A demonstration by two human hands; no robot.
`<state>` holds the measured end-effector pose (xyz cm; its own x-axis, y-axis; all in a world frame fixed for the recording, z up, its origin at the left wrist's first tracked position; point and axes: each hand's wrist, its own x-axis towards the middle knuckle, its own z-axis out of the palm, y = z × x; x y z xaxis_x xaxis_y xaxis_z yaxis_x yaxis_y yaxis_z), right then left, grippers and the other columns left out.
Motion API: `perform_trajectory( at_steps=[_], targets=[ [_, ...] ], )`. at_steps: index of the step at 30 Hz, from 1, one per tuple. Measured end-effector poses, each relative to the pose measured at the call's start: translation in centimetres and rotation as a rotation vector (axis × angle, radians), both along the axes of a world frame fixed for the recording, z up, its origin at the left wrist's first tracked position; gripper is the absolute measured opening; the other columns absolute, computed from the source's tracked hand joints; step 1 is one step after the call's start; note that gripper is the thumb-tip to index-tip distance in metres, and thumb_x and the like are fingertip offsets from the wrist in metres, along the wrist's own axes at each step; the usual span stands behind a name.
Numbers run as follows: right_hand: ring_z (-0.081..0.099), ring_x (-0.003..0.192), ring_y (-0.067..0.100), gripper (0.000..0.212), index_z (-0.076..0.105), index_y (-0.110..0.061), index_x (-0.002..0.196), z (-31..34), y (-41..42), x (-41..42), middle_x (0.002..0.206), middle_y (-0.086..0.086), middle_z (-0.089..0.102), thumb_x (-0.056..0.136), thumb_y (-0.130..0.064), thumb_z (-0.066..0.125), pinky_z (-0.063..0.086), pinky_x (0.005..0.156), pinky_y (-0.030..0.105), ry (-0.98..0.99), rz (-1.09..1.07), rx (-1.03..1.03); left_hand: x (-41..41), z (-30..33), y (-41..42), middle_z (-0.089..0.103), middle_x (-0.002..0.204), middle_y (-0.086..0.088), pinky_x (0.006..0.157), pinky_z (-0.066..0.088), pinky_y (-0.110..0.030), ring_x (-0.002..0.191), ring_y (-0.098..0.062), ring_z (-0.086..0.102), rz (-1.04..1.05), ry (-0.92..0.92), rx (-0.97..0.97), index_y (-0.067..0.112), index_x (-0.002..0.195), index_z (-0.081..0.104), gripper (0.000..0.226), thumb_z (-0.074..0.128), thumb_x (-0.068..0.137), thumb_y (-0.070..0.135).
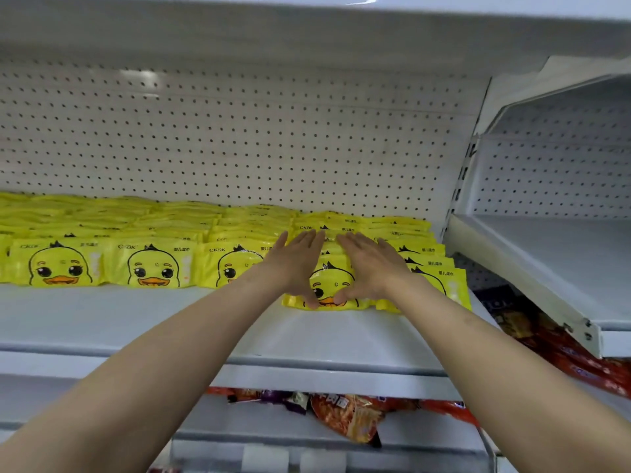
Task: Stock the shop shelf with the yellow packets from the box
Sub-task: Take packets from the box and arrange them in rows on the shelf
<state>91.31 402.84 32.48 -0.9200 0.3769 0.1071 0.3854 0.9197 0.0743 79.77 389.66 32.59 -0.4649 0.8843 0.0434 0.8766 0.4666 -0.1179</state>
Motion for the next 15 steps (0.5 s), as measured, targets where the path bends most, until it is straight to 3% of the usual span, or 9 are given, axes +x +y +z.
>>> perform_trajectory(
  at_steps=[15],
  targets=[
    [0.000, 0.153, 0.017, 0.131, 0.000, -0.014, 0.158, -0.1, 2.0, -4.3, 0.166, 0.004, 0.002, 0.065, -0.067, 0.076, 0.012, 0.123, 0.043, 0.060, -0.043, 0.094, -3.7, -0.5, 2.9, -0.011, 0.163, -0.005, 0.121, 0.001, -0.050, 0.150, -0.018, -0.010, -0.015, 0.149, 0.075, 0.011, 0.153, -0.014, 0.138, 0.081, 0.064, 0.055]
  ],
)
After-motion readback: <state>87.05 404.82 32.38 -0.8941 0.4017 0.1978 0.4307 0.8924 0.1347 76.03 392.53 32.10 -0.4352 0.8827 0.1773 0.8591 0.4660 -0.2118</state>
